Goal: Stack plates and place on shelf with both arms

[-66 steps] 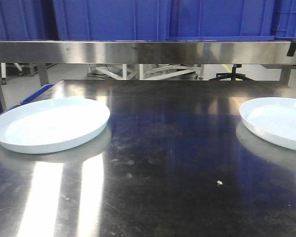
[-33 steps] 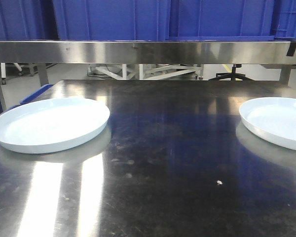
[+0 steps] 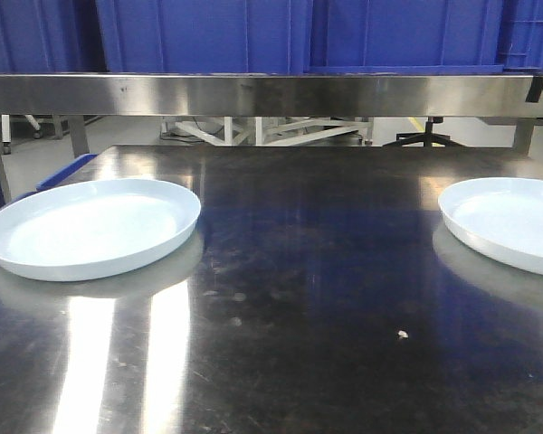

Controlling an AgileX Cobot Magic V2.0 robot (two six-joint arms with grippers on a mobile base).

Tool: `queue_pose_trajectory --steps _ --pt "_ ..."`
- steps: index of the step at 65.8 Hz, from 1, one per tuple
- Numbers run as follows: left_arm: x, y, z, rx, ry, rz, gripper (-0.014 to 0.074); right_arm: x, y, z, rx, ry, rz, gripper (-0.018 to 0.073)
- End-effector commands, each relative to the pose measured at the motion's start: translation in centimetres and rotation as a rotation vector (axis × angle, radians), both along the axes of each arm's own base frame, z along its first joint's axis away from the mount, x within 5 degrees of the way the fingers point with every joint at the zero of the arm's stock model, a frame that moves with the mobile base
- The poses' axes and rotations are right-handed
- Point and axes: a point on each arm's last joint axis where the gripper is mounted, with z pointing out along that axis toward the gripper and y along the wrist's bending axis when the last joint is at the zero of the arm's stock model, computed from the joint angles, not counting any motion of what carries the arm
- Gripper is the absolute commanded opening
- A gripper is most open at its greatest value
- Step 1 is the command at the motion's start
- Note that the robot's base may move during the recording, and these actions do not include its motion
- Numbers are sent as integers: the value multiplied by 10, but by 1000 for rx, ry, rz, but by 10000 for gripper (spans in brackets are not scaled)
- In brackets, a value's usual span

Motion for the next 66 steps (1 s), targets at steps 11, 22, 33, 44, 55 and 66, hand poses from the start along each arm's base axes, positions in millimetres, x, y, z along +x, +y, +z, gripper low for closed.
queue_pose_trajectory --steps 11,22,33,44,55,66 --pt "-1 -1 17 -7 -36 -5 89 -1 -1 9 -13 -106 -11 55" --pt "2 -2 15 0 -30 -5 90 -1 -1 9 -13 -106 -11 55" --pt "2 -2 16 -2 -37 -6 90 -1 -1 9 -13 -106 -11 55" --pt "2 -2 16 -3 -44 -8 89 -1 -1 9 -13 -106 -11 55" --pt "3 -3 19 -13 -77 -14 89 -1 -1 9 -13 -106 -11 55" --pt "3 -3 20 -15 -84 -16 89 -1 -1 9 -13 -108 -11 55"
